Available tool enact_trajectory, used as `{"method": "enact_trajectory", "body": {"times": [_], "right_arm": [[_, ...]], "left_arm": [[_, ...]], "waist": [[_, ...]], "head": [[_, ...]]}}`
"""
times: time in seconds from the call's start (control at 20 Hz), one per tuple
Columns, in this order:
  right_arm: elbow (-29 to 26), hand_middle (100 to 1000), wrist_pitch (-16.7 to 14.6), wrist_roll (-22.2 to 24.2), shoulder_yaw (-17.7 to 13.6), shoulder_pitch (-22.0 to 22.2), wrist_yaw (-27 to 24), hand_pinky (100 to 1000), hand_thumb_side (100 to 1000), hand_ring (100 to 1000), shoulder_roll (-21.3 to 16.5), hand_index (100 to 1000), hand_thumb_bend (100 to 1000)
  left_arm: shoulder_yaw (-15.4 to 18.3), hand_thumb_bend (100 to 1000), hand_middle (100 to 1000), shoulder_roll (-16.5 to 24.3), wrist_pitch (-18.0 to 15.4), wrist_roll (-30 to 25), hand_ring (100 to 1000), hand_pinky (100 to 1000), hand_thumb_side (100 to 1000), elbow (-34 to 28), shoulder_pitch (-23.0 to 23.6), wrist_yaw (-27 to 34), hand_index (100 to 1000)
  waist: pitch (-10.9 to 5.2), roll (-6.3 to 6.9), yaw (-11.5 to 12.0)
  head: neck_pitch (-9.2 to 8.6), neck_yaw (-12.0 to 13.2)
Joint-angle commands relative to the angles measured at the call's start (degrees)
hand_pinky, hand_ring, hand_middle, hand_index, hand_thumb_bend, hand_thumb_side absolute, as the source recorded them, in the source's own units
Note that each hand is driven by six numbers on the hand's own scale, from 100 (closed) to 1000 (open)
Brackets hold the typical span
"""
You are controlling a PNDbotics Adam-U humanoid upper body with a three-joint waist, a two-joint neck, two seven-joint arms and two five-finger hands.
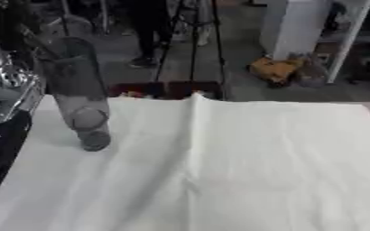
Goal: Arrange flowers into the vase.
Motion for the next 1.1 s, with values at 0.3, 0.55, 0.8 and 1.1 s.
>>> {"method": "enact_trajectory", "body": {"times": [0.3, 0.55, 0.8, 1.1], "right_arm": [[-0.5, 852, 0.4, -0.1, -1.1, -0.3, -0.3, 837, 1000, 882, -1.5, 902, 404], [-0.5, 851, 0.4, -0.2, -1.2, -0.2, -0.3, 836, 1000, 881, -1.4, 902, 404], [-0.5, 851, 0.5, -0.2, -1.3, 0.0, -0.3, 836, 1000, 881, -1.4, 902, 404], [-0.5, 850, 0.6, -0.3, -1.4, 0.1, -0.3, 836, 1000, 881, -1.2, 901, 405]], "left_arm": [[0.6, 146, 200, 2.2, 1.7, 0.6, 257, 100, 842, -0.1, -1.6, -1.7, 197], [0.7, 151, 321, 2.6, 3.3, 1.2, 375, 114, 836, 0.2, -1.5, -4.1, 216], [0.7, 103, 423, 2.7, 4.6, 1.5, 469, 141, 834, 0.3, -1.5, -6.1, 214], [0.6, 100, 438, 3.0, 6.5, 1.7, 484, 150, 846, 0.8, -1.4, -8.1, 211]], "waist": [[-0.49, 0.91, 0.0], [-0.63, 0.9, 0.1], [-0.69, 0.83, 0.1], [-0.82, 0.85, 0.3]], "head": [[-0.44, -0.2], [-0.47, -0.2], [-0.47, -0.3], [-0.43, -0.4]]}}
